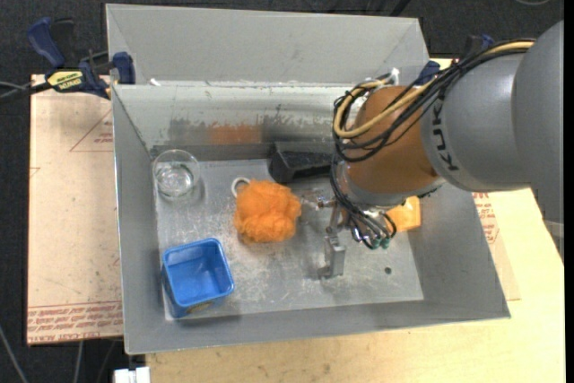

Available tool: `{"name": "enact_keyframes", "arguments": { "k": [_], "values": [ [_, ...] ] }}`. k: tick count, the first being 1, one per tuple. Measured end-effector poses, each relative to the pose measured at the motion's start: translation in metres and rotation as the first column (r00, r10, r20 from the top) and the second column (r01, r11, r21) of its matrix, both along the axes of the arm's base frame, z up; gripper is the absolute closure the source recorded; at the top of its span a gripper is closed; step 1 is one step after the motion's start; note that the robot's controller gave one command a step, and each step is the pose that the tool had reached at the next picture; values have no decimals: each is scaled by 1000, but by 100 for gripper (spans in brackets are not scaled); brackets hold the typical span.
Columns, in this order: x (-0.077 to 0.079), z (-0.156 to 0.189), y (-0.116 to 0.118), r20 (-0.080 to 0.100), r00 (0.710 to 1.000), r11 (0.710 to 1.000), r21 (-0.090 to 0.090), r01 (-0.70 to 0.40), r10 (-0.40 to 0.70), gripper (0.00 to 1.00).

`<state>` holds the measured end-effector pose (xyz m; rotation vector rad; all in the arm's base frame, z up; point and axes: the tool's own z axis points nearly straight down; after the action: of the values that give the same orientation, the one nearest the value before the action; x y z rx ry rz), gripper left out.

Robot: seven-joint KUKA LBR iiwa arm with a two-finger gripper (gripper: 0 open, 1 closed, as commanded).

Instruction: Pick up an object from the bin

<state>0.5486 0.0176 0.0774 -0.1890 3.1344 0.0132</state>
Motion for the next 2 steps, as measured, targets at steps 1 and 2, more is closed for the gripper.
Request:
{"name": "enact_keyframes", "arguments": {
  "k": [1,2],
  "values": [
    [13,-3,-13,3,1000,1000,-8,27,-27,0],
    [33,-5,34,4,977,977,-5,-213,213,0]
  ]
}}
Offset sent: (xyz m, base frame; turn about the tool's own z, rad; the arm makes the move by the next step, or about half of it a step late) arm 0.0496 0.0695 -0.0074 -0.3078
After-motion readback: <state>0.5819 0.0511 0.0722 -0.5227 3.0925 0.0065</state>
